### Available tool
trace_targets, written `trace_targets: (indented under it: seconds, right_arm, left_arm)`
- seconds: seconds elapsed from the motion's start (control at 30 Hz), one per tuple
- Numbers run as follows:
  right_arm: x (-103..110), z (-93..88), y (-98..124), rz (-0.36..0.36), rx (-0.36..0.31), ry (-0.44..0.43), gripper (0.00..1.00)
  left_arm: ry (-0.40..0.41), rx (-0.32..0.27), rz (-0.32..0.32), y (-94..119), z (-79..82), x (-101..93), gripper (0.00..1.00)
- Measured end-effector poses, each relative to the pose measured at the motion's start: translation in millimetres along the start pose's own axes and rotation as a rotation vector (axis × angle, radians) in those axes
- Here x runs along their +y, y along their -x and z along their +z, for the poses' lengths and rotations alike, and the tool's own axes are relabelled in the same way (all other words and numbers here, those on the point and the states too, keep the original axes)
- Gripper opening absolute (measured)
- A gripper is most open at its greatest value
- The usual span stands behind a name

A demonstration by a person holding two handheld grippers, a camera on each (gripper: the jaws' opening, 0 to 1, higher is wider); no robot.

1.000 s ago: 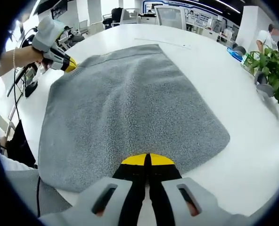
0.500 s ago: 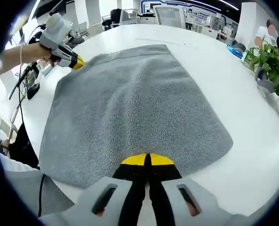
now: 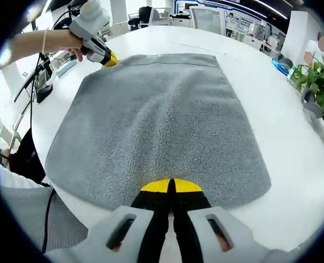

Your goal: Fold the towel on the table until its edges align and the towel forms a compact rectangular stack.

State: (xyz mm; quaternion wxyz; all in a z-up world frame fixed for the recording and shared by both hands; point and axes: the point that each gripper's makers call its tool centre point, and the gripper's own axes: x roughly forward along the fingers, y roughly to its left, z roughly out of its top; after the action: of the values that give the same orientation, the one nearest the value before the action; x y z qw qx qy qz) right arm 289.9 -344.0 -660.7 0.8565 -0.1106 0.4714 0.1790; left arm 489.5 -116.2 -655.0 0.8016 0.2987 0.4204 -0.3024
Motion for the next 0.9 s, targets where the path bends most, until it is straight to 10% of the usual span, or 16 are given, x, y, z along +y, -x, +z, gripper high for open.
trace_targets:
  seconds: [0.9]
  right_arm:
    - [14.5, -4.0, 2.6, 0.020, 0.035, 0.044, 0.00]
  left_arm:
    - [-0.060, 0.003, -0.015, -12.6, 25.2, 3.9, 0.01]
